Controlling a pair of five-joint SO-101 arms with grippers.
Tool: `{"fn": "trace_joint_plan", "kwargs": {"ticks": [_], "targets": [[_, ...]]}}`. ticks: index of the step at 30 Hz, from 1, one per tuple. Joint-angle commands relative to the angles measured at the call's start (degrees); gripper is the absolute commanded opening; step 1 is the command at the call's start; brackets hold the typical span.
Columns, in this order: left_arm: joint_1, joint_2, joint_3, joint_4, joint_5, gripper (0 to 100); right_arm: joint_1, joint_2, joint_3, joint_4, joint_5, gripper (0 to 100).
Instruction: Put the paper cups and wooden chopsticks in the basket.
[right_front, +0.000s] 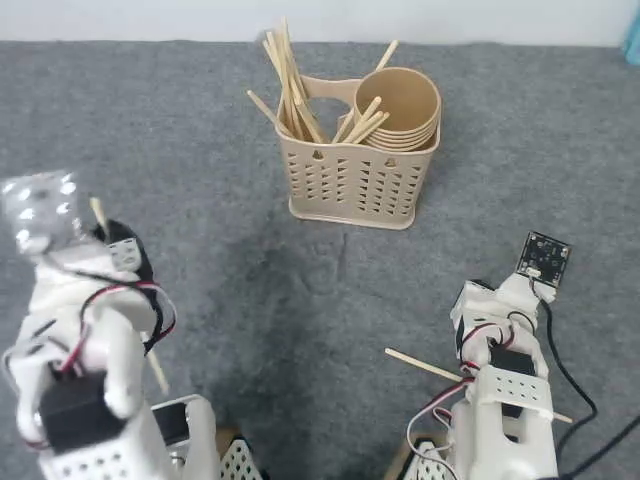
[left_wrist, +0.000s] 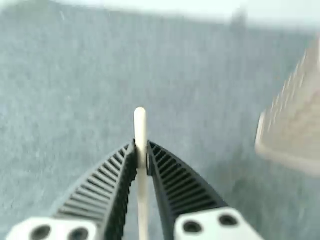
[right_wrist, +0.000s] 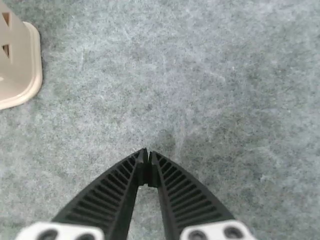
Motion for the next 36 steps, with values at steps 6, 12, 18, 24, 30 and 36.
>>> {"fn": "trace_joint_plan", "kwargs": {"ticks": [6, 12, 18, 24, 30, 36], "targets": [[0.00, -15.56, 19.30, -35.69, 14.07, 1, 0.04, -1.45, -1.49, 0.57, 0.88, 0.9], [0.35, -26.29, 32.84, -64.79, 14.51, 1, 0.04, -1.45, -1.49, 0.57, 0.88, 0.9], [10.29, -27.43, 35.74, -82.37, 14.51, 1, 0.04, -1.54, -0.79, 0.48, 1.93, 0.9], [24.62, -20.48, 26.77, -82.64, 14.33, 1, 0.04, -1.54, -0.70, 0.48, 3.08, 0.9], [27.69, 2.37, 10.51, -82.55, 14.51, 1, 0.04, -1.54, -0.70, 0.31, 3.16, 0.9], [29.36, 25.67, -6.37, -82.55, 14.51, 1, 0.04, -1.54, -0.70, 0.04, 3.16, 0.9]]}}
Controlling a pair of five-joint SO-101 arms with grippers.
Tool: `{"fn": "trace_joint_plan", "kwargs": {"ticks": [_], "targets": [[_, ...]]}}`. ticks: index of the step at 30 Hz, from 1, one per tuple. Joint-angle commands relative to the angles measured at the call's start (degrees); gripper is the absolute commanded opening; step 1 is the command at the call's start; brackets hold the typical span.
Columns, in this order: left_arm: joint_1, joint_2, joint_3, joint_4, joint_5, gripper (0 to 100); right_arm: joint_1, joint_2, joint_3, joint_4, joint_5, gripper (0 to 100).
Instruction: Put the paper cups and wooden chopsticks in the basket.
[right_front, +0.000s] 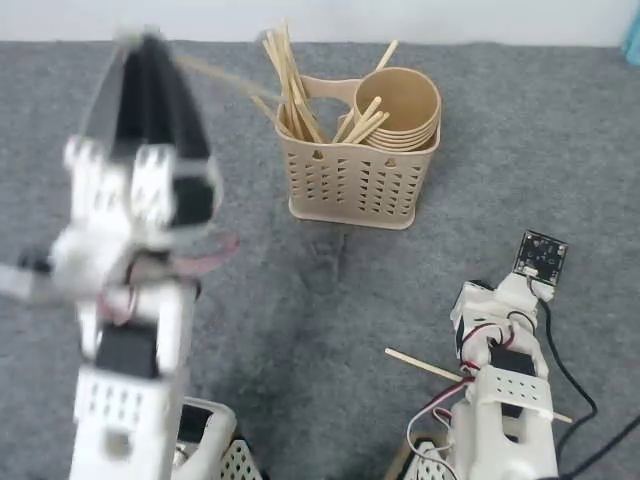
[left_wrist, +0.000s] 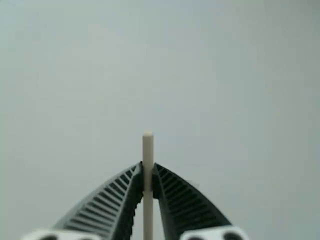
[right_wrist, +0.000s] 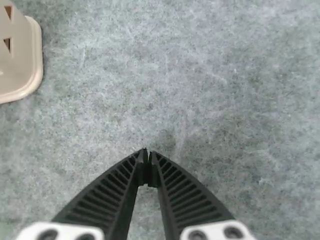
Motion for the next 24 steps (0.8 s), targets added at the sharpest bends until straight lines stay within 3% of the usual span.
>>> {"fn": "trace_joint_plan", "kwargs": {"ticks": [1, 11, 24], "targets": [[1.41, 13.54, -10.77, -2.73, 0.97, 1, 0.04, -1.54, -0.70, -0.04, 0.97, 0.9], [4.57, 29.19, -15.69, 8.35, 0.70, 1, -0.04, -1.54, -0.88, -0.13, 1.05, 0.9], [4.40, 37.54, -8.13, 4.84, 0.70, 2, -0.22, -1.54, -1.23, -0.13, 1.05, 0.9]]}}
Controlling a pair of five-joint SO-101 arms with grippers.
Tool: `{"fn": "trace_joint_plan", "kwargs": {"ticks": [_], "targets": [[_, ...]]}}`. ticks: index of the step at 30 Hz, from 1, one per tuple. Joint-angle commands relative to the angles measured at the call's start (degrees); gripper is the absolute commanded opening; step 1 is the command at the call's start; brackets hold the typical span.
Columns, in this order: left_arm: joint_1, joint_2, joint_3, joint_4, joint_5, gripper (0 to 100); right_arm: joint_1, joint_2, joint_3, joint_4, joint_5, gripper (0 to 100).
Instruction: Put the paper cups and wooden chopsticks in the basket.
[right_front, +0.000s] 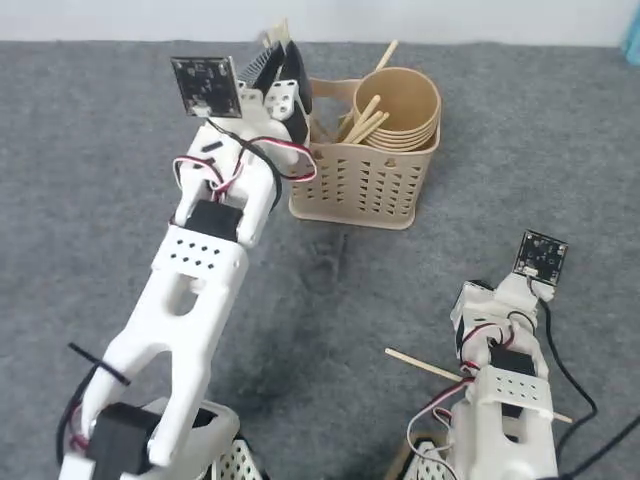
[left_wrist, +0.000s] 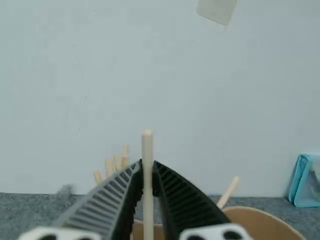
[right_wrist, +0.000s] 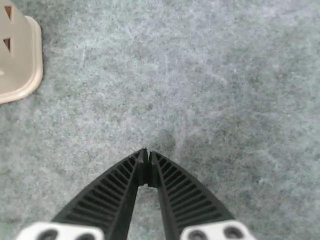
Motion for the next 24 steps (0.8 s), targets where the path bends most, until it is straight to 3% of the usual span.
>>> {"fn": "trace_joint_plan", "kwargs": {"ticks": [1, 5, 12, 16, 24], "targets": [[0.18, -0.35, 0.31, -1.76, 0.62, 2, -0.22, -1.54, -1.23, -0.13, 1.05, 0.9], [-0.09, -0.97, -0.92, 2.55, 0.62, 3, -0.22, -1.54, -1.23, -0.13, 1.05, 0.9], [0.62, -13.63, -7.34, 22.86, 0.97, 24, -0.22, -1.54, -1.32, -0.13, 1.05, 0.9], [-0.09, -22.86, -10.07, 32.88, 0.88, 23, -0.22, -1.54, -1.32, -0.13, 1.05, 0.9], [-11.60, -39.56, -8.84, 55.03, 0.79, 7, -0.22, -1.54, -1.32, 0.40, 1.05, 0.9]]}}
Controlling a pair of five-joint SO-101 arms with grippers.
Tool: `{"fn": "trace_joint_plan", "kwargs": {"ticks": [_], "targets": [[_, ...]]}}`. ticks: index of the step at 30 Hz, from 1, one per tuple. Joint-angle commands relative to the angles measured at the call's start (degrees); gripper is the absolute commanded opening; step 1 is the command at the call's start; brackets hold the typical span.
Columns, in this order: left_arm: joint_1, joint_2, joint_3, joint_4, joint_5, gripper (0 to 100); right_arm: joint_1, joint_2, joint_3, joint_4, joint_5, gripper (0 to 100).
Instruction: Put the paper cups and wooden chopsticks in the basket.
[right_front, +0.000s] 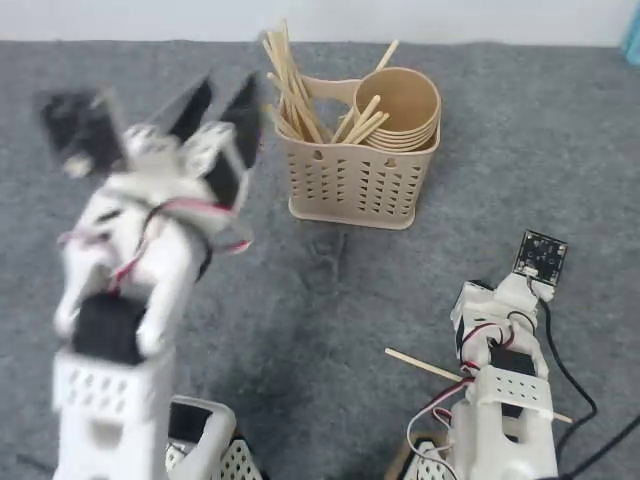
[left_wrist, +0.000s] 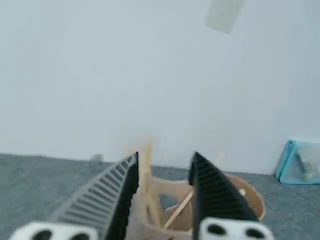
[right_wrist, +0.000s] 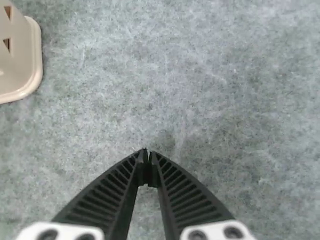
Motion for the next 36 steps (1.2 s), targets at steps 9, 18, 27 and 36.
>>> {"fn": "trace_joint_plan", "kwargs": {"ticks": [9, 18, 27, 36], "targets": [[-15.65, -11.78, 20.79, 8.88, 0.79, 1, -0.13, -1.54, -1.05, 0.48, 1.05, 0.9], [-15.91, -26.90, 46.55, 0.97, 0.44, 1, -0.31, -1.63, -1.85, 3.65, 1.05, 0.9], [-15.47, -45.01, 62.99, 0.18, -2.73, 1, -0.13, -1.63, -6.68, 13.49, 1.05, 0.9], [-12.04, -50.99, 67.21, 5.10, -9.93, 1, 0.04, -12.88, -11.69, 30.20, 0.97, 0.9]]}}
